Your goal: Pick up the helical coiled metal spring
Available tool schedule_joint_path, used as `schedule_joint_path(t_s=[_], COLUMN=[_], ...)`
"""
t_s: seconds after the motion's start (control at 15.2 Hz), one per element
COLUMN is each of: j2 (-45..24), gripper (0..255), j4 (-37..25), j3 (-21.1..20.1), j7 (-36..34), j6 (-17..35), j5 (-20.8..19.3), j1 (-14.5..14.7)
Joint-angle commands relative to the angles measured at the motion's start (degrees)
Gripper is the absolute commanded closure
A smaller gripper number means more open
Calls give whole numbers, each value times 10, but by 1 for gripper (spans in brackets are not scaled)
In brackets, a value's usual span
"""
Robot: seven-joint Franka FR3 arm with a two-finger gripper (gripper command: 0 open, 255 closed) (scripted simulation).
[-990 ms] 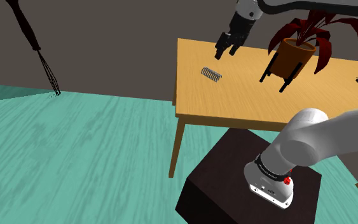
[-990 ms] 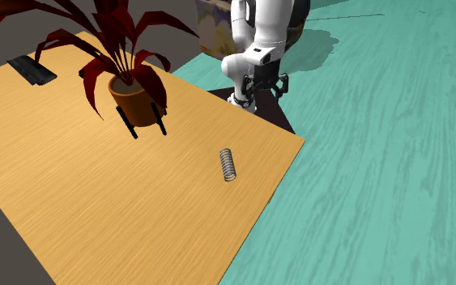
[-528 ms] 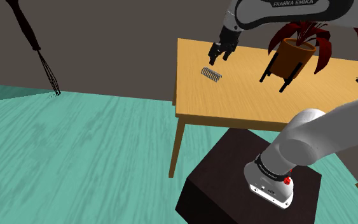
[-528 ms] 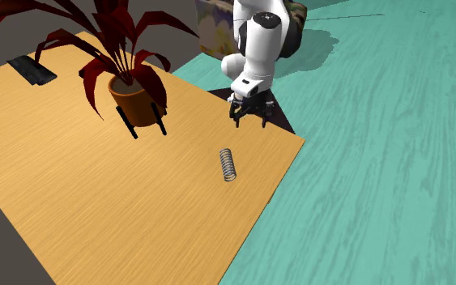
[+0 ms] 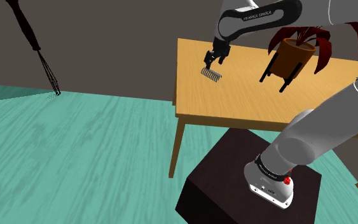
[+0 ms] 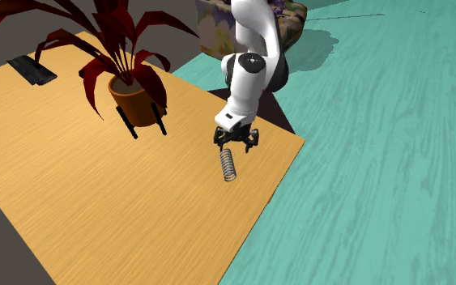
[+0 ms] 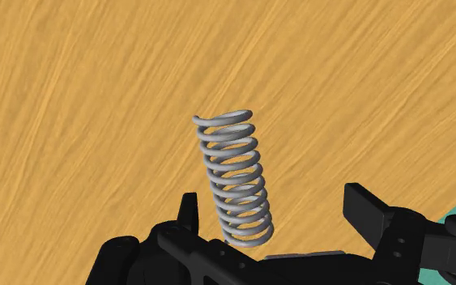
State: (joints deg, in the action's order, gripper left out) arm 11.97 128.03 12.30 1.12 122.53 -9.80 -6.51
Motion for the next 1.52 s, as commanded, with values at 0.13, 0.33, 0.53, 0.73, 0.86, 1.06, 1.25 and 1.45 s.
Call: schedule_joint_path(t_s=[0.13,0.33,0.53,0.73,0.86,1.06,1.25,1.45], j2=[-62,-72,-82,-88,-88,-88,-88,-84], gripper=[0,0,0,0,255,255,255,255], j4=[-26,-12,0,7,6,6,6,3], j3=[12,13,14,14,14,14,14,14], j7=[9,7,6,5,5,5,5,5], j6=[29,52,75,87,86,86,86,79], j5=[-7,-7,-7,-7,-7,-7,-7,-7], j1=[-8,-9,-9,-10,-10,-10,-10,-9])
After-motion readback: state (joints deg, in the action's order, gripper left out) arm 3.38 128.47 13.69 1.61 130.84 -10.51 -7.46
